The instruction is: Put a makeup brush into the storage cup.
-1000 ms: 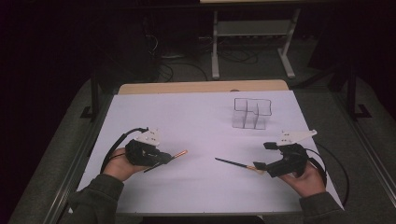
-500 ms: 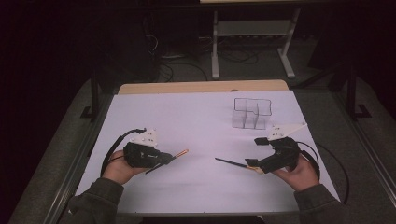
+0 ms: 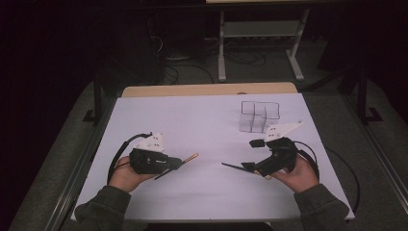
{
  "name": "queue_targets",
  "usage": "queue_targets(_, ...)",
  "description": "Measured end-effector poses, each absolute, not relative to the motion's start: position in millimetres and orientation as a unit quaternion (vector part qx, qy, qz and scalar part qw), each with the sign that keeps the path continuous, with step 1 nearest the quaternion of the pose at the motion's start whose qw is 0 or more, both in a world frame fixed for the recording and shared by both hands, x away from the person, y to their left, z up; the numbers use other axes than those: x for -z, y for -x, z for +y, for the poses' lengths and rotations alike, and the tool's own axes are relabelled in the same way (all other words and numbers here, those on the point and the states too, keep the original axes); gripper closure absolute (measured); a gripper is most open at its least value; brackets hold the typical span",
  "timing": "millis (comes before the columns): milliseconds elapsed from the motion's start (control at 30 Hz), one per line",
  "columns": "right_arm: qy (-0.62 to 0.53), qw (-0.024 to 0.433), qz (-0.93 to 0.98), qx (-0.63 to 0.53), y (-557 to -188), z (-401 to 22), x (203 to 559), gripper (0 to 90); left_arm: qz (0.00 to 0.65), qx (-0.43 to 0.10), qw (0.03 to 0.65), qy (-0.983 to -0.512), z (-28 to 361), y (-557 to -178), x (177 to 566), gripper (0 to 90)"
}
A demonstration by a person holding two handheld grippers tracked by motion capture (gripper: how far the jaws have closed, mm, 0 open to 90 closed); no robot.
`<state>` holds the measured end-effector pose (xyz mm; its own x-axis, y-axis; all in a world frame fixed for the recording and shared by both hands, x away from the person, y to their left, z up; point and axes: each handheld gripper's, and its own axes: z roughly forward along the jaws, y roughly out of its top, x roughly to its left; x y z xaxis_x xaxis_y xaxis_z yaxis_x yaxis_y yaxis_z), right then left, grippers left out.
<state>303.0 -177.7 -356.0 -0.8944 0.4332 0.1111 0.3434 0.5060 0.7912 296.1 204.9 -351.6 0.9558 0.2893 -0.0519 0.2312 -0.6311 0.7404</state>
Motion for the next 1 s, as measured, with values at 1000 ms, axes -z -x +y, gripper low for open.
queue_targets(1000,-0.145,-0.015,0.875,-0.462,-318.8,-122.0,343.0,29.3,0.116,-0.025,0.429,-0.895,172.8,-296.5,351.7,83.5)
